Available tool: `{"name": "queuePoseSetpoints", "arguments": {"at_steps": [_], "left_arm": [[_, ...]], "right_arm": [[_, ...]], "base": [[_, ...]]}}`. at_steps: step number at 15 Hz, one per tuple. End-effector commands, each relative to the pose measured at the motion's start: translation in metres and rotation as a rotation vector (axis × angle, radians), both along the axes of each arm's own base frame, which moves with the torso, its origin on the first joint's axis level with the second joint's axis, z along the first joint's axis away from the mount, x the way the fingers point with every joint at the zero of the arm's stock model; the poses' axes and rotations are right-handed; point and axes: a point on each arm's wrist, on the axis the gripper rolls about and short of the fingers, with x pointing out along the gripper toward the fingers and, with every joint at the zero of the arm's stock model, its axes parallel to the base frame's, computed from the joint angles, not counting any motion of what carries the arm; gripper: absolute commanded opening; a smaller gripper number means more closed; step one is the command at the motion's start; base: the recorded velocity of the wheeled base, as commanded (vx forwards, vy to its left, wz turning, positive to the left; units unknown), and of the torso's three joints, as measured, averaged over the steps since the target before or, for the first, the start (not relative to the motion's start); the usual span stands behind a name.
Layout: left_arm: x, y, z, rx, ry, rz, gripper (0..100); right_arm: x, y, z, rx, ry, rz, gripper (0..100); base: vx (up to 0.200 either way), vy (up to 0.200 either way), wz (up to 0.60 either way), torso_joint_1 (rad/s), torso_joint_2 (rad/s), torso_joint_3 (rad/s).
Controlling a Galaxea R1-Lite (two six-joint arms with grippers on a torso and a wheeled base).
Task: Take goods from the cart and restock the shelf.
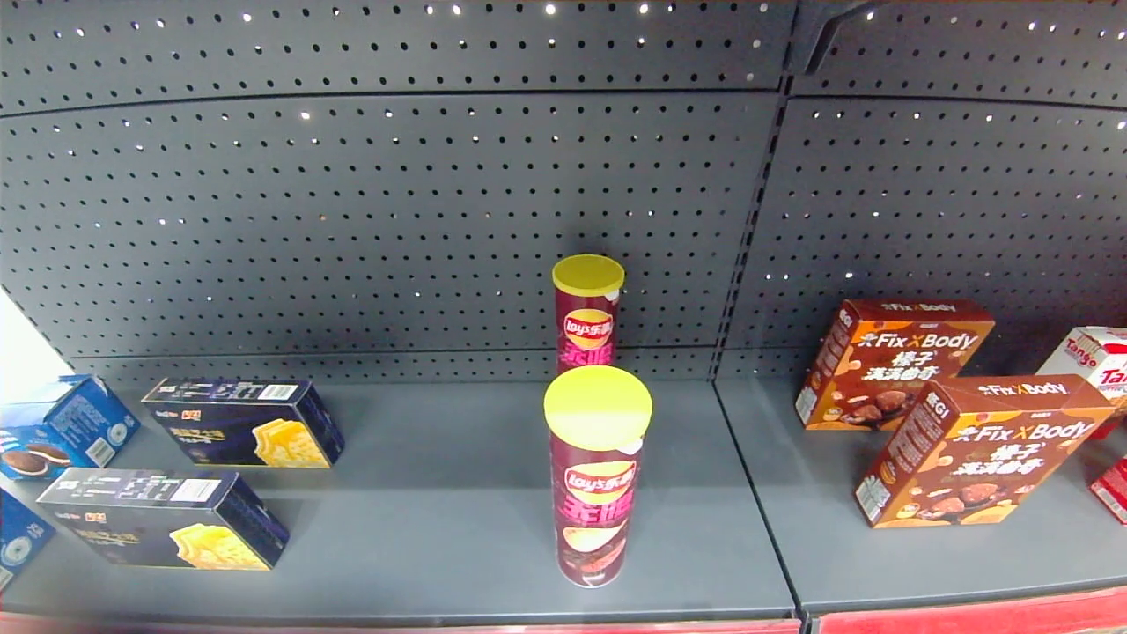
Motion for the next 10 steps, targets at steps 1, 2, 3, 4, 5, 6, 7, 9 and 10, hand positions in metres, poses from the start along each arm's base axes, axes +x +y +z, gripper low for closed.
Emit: {"name": "queuePoseSetpoints", "arguments": {"at_steps": [1,2,3,4,5,6,7,9,10], "left_arm": [[0.0,0.0,-0.0001,0.0,0.0,0.0,100],[0.0,0.0,-0.0001,0.0,0.0,0.0,100],[0.0,0.0,-0.0001,0.0,0.0,0.0,100],[0.0,0.0,-0.0001,0.0,0.0,0.0,100],[0.0,0.0,-0.0001,0.0,0.0,0.0,100],[0.0,0.0,-0.0001,0.0,0.0,0.0,100],[0.0,0.0,0.0001,0.0,-0.001,0.0,100],[0.0,0.0,-0.0001,0.0,0.0,0.0,100],[0.0,0.0,-0.0001,0.0,0.0,0.0,100]], "right_arm": [[0.0001,0.0,0.0,0.0,0.001,0.001,100],[0.0001,0.0,0.0,0.0,0.001,0.001,100],[0.0001,0.0,0.0,0.0,0.001,0.001,100],[0.0001,0.0,0.0,0.0,0.001,0.001,100],[0.0001,0.0,0.0,0.0,0.001,0.001,100],[0.0001,0.0,0.0,0.0,0.001,0.001,100],[0.0001,0.0,0.0,0.0,0.001,0.001,100],[0.0001,0.0,0.0,0.0,0.001,0.001,100],[0.0001,0.0,0.0,0.0,0.001,0.001,100]], "base": [[0.0,0.0,0.0,0.0,0.0,0.0],[0.0,0.0,0.0,0.0,0.0,0.0],[0.0,0.0,0.0,0.0,0.0,0.0],[0.0,0.0,0.0,0.0,0.0,0.0],[0.0,0.0,0.0,0.0,0.0,0.0],[0.0,0.0,0.0,0.0,0.0,0.0],[0.0,0.0,0.0,0.0,0.0,0.0],[0.0,0.0,0.0,0.0,0.0,0.0],[0.0,0.0,0.0,0.0,0.0,0.0]]}}
